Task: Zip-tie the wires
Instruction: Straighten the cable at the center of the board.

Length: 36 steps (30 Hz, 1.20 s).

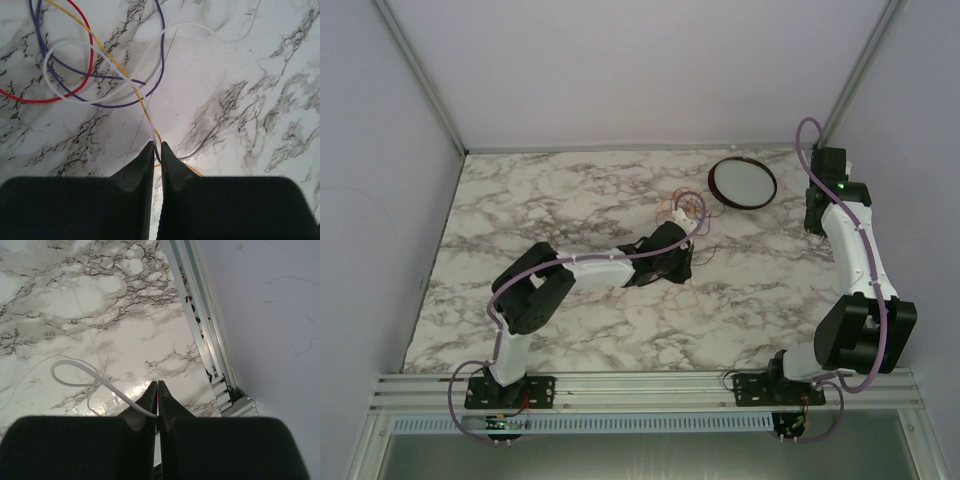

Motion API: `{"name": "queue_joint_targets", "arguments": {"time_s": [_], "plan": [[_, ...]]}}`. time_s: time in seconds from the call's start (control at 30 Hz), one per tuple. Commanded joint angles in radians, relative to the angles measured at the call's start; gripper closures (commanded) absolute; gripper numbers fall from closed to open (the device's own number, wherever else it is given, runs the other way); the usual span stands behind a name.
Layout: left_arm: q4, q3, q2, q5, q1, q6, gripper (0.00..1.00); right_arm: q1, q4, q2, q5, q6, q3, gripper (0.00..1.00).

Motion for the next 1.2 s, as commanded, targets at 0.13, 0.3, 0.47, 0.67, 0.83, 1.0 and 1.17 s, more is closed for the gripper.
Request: {"name": "queue_joint_targets", "arguments": {"time_s": [0.13,0.3,0.47,0.67,0.83,1.0,1.17], "plan": [[-0.083,0.025,-0.099,-0.05,-0.004,0.051,1.0,-0.011,0.023,-0.029,-0.023,-0.007,0.01,1.0],[-0.257,0.08,-0.201,-0.101,0.001,0.116,1.0,-0.01,0.034,-0.028,-0.054,-0.009,0.006,1.0],[-0.373,0.095,-0.306,-0.158,0.027,0.131,1.0,-0.011,0.052,-0.026,-0.08,-0.007,-0.02,1.0],[-0.553,0.036,-0.448,-0.292,0.08,0.154,1.0,-0.006,0.058,-0.039,-0.129,-0.007,-0.039,1.0],[-0.687,-0.097,-0.598,-0.341,0.138,0.146,1.0,0.05,0.083,-0.059,-0.215,0.004,-0.095,1.0],[-0.774,-0.217,-0.712,-0.357,0.198,0.13,1.0,0.16,0.115,-0.044,-0.228,0.039,-0.196,1.0],[-0.882,-0.226,-0.732,-0.379,0.22,0.165,1.0,0.252,0.123,0.008,-0.19,0.066,-0.253,1.0]]}}
